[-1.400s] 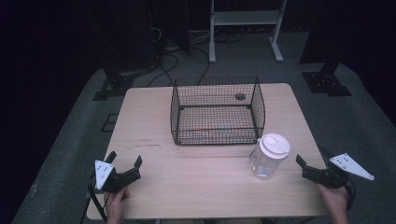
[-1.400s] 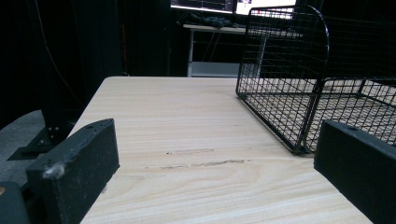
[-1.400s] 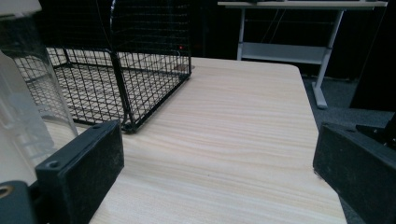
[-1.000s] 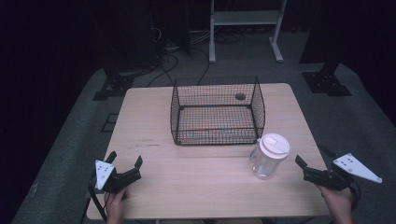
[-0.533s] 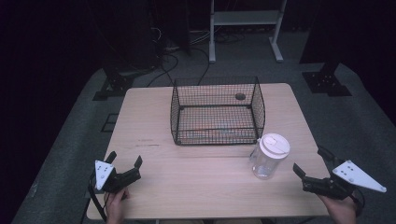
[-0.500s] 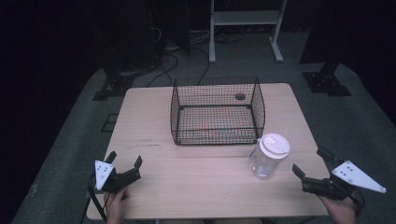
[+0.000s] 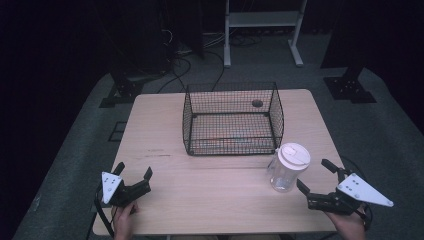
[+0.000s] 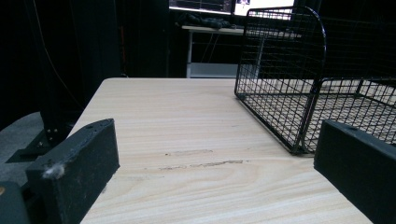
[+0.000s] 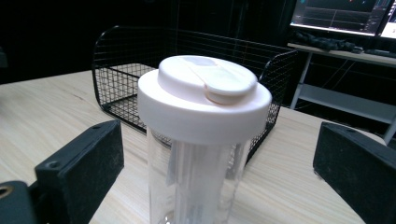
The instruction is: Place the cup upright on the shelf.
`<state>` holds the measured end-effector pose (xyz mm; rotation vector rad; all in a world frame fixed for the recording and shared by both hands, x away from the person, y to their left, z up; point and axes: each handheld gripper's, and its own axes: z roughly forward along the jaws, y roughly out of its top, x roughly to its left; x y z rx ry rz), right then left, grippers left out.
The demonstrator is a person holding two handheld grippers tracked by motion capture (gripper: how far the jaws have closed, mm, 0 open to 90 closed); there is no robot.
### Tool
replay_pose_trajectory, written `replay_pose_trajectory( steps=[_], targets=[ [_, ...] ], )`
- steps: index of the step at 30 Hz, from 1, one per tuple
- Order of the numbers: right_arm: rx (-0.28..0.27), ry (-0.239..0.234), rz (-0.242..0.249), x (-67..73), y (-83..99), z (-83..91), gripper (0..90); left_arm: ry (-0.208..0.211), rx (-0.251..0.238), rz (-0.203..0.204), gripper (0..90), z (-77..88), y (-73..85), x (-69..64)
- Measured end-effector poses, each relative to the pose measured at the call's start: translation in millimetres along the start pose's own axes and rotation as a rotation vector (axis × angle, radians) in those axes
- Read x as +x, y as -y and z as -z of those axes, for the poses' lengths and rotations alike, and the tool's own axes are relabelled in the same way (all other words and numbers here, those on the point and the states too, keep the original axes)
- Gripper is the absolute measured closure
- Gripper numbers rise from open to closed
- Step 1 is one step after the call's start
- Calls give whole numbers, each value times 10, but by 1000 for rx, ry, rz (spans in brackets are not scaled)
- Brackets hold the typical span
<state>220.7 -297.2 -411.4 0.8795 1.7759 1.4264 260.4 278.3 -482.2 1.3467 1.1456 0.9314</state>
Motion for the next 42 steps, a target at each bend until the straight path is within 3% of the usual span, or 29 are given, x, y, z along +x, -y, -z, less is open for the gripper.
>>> replay_pose_trajectory(
  steps=[4, 24, 32, 42],
  targets=[
    [-7, 13, 14, 56, -37, -115, 13, 0, -2, 2, 0, 0, 0, 2],
    [10, 6, 26, 69, -103, -494, 13, 2, -2, 1, 0, 4, -1, 7],
    [7, -13, 29, 55, -102, -533, 37, 2, -1, 2, 0, 4, -1, 9],
    [15, -4, 41, 72, -119, -536, 39, 2, -2, 1, 0, 4, -1, 9]
  ],
)
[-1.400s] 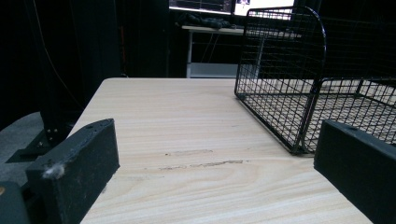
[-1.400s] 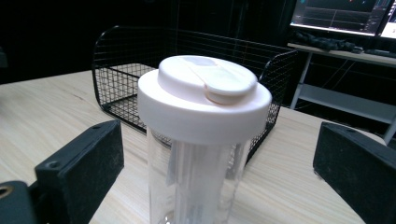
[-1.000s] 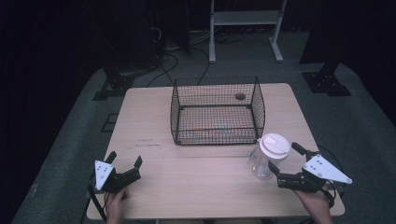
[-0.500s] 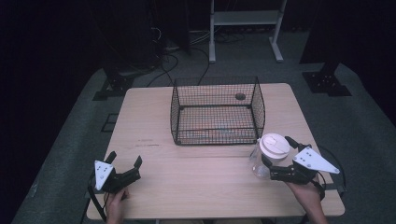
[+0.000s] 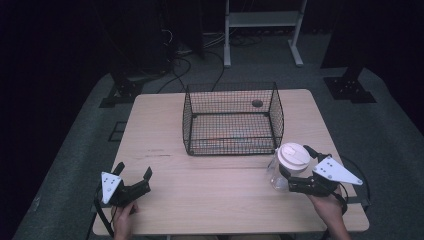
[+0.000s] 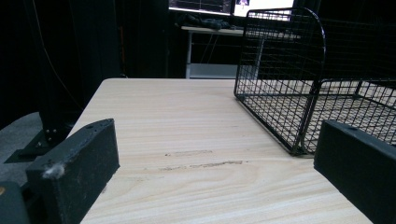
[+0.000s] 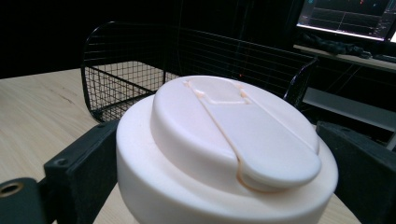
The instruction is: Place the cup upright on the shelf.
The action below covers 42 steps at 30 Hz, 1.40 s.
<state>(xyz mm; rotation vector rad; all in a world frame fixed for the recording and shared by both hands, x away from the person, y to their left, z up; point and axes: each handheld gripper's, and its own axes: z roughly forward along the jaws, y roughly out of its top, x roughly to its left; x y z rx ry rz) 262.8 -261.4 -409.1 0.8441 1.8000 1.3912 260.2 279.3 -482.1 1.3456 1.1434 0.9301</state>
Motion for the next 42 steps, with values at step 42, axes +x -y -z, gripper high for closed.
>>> replay_pose_trajectory(
  steps=[42],
  targets=[
    [-100, -109, 95, 287, -1190, -426, 48, 0, -4, 3, 0, 0, -1, 3]
  ],
)
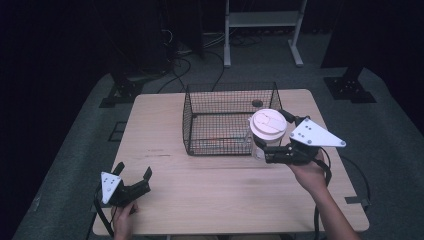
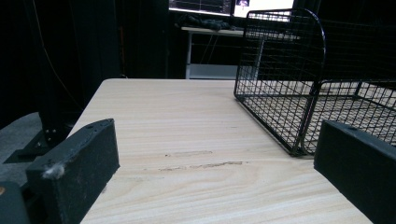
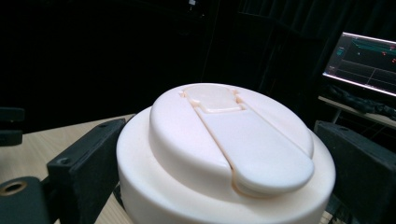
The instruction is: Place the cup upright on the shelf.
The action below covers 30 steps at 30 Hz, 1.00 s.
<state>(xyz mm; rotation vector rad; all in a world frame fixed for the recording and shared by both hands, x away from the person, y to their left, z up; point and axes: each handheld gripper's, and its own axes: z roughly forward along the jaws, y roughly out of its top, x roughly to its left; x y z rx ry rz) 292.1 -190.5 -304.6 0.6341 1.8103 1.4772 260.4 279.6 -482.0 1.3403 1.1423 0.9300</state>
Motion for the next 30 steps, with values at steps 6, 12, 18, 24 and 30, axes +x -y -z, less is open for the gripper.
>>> replay_pose_trajectory(
  steps=[6, 12, 18, 24, 30],
  targets=[
    [-18, -18, 12, 46, -176, -236, 48, 1, -1, 0, 0, 0, -1, -1],
    [-28, -26, 11, 29, -317, -432, 48, 3, -2, 9, 0, 0, -1, 7],
    [-26, -27, 17, -8, -455, -667, 48, 4, -2, 10, 0, 1, -2, 8],
    [-19, -11, 13, -65, -554, -906, 48, 4, -6, 13, 0, 1, -2, 11],
    [-5, 1, 17, -99, -557, -1100, 49, 5, -7, 7, 0, 0, 0, 3]
  ],
)
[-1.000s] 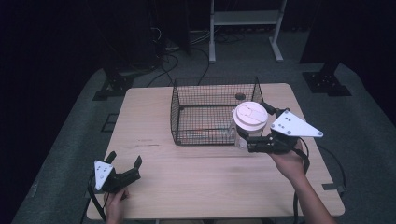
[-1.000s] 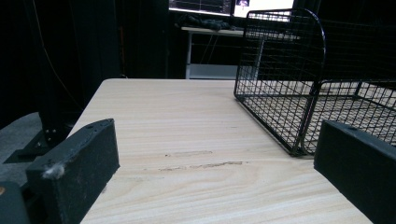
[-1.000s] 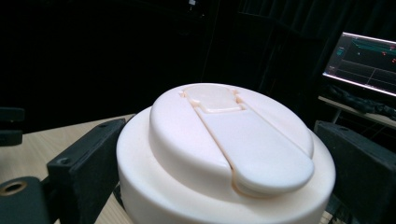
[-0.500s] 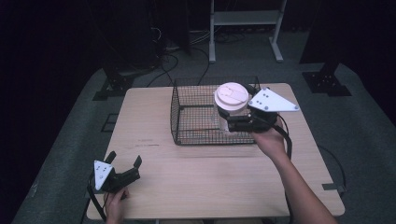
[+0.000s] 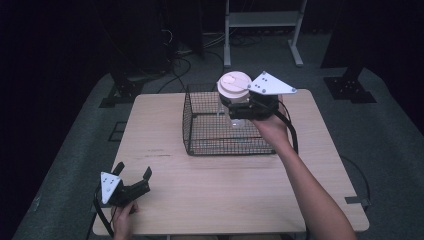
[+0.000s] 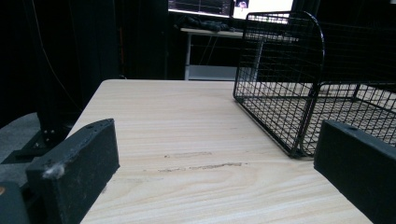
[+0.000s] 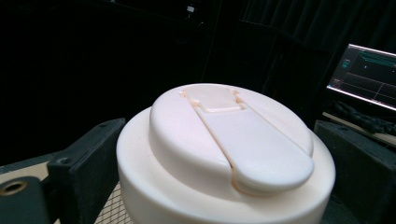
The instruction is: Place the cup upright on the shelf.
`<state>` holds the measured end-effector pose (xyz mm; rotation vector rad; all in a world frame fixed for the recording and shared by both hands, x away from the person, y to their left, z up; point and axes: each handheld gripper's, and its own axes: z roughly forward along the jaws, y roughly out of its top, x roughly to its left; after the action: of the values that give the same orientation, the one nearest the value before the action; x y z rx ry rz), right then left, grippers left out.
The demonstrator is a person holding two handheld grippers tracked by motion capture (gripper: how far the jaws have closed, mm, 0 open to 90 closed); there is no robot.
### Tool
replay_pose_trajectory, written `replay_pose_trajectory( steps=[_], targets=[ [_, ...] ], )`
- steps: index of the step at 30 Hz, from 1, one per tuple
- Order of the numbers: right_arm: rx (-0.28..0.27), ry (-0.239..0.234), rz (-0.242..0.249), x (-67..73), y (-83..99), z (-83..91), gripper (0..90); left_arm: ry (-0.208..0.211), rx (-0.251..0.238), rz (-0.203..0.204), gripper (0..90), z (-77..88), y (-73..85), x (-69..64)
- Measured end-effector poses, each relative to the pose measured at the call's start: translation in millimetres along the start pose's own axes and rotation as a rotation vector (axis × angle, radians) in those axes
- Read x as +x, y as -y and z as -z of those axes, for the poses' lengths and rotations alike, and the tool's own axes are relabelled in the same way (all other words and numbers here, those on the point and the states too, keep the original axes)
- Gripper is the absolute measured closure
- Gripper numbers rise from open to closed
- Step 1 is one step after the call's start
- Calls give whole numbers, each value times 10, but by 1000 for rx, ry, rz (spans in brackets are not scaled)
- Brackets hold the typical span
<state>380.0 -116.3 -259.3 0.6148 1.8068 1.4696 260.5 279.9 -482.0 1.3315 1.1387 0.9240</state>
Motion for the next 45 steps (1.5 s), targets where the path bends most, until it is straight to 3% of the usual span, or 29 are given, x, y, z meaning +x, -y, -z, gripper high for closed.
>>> replay_pose_trajectory(
  steps=[14, 22, 45],
  targets=[
    [40, 20, -36, -88, 202, -434, 48, 5, -1, 2, 0, 2, -1, 10],
    [95, 45, -69, -193, 434, -650, 48, 3, -2, 5, 0, 3, -1, 9],
    [160, 53, -123, -267, 838, -912, 48, 5, -4, 3, 0, 10, -3, 14]
  ],
)
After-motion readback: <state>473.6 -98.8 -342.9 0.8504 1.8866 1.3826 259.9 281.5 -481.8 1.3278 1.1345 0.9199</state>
